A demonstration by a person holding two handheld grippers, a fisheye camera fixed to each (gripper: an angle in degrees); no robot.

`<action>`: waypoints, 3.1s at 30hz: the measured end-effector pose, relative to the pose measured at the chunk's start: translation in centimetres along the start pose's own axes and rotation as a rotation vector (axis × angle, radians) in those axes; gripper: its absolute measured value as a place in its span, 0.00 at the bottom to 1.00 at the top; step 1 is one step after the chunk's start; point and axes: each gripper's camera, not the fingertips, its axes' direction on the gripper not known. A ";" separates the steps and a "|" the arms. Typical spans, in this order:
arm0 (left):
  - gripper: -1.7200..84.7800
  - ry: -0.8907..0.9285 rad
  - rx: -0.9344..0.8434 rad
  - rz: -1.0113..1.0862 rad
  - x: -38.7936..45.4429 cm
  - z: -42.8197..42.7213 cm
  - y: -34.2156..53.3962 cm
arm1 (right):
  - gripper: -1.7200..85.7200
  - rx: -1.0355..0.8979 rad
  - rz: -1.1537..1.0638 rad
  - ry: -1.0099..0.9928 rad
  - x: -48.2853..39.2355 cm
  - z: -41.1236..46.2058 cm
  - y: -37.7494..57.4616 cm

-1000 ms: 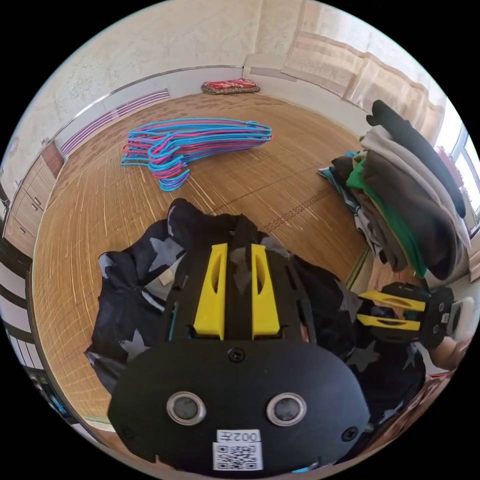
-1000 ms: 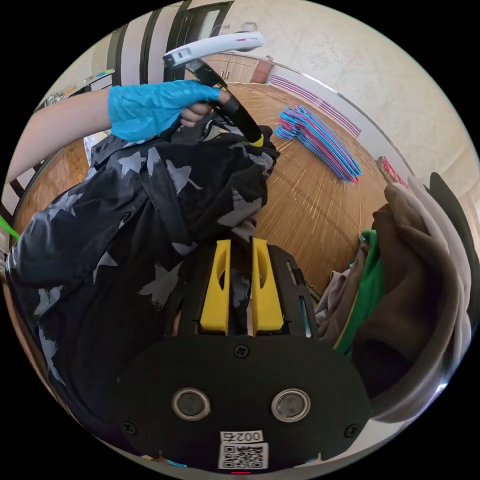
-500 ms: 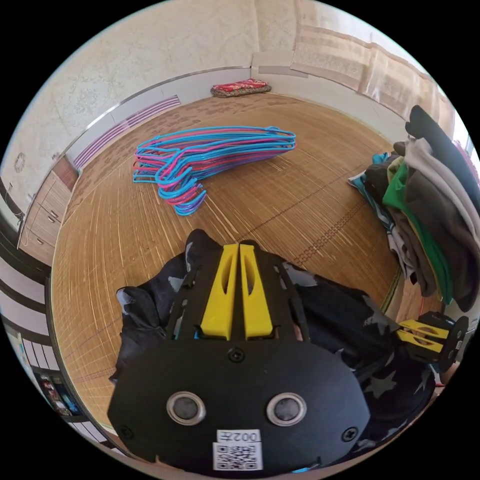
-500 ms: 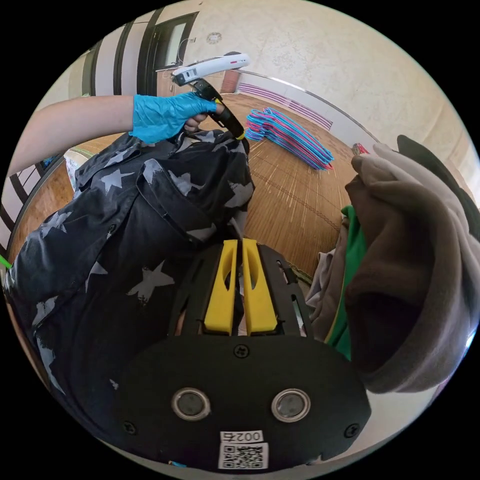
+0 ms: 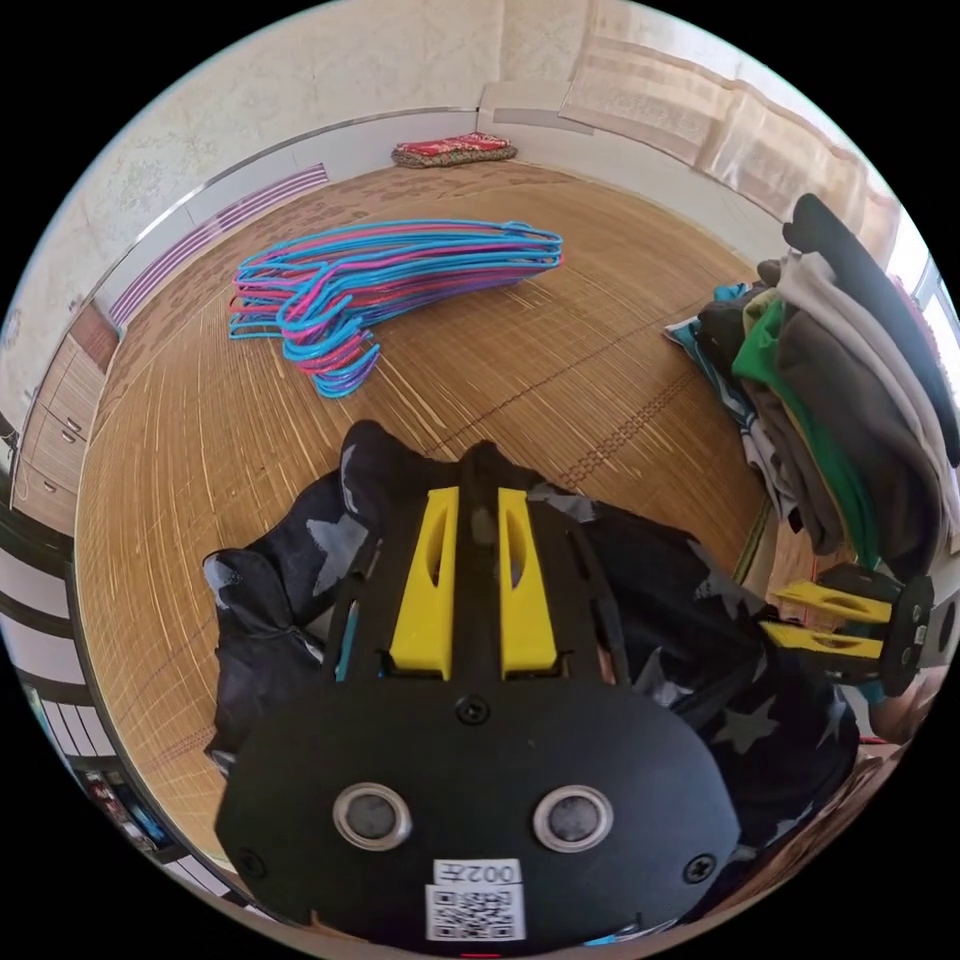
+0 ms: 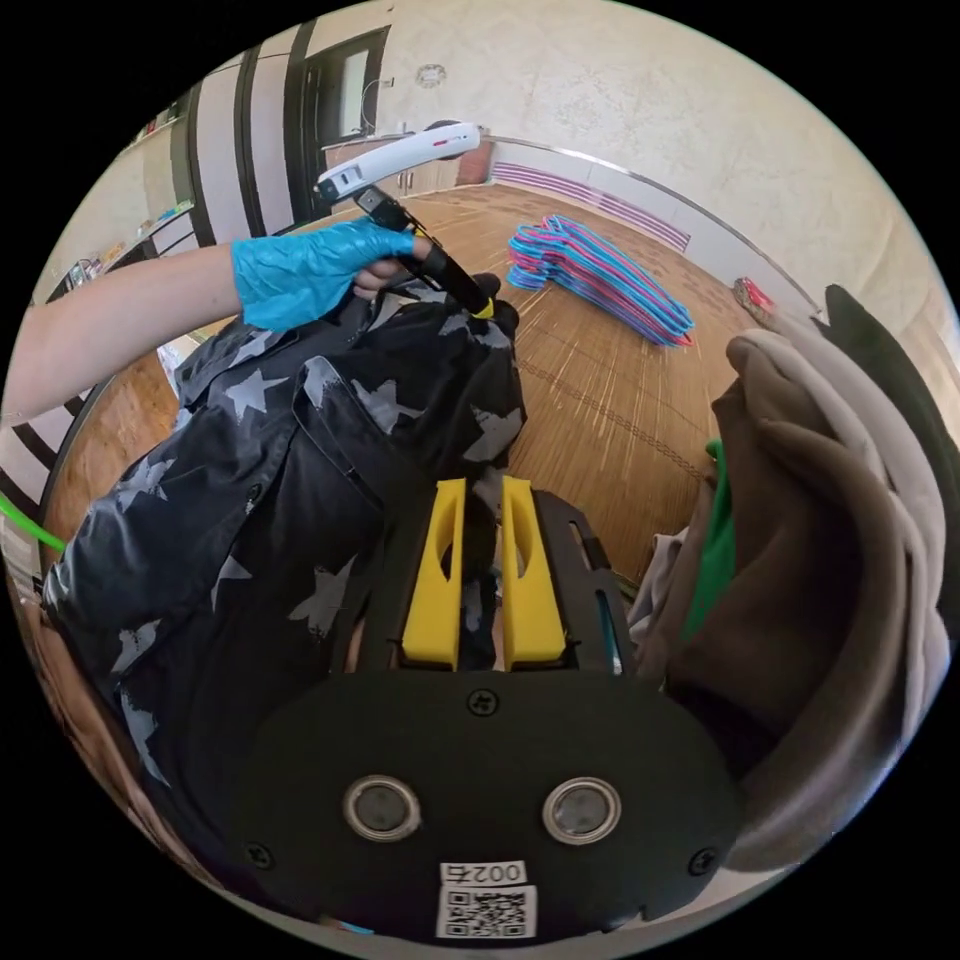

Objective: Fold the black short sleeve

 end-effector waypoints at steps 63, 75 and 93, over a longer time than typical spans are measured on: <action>0.09 -0.121 0.031 0.316 5.8 -6.9 28.3 | 0.01 0.047 -0.028 -0.155 -5.0 -4.5 -3.7; 0.01 -0.142 0.052 0.152 4.5 -8.1 30.7 | 0.01 0.116 -0.065 -0.157 -4.8 -6.2 -2.6; 0.07 -0.167 0.089 0.061 5.4 -6.9 29.5 | 0.01 0.175 -0.026 -0.102 -4.6 -6.7 -1.8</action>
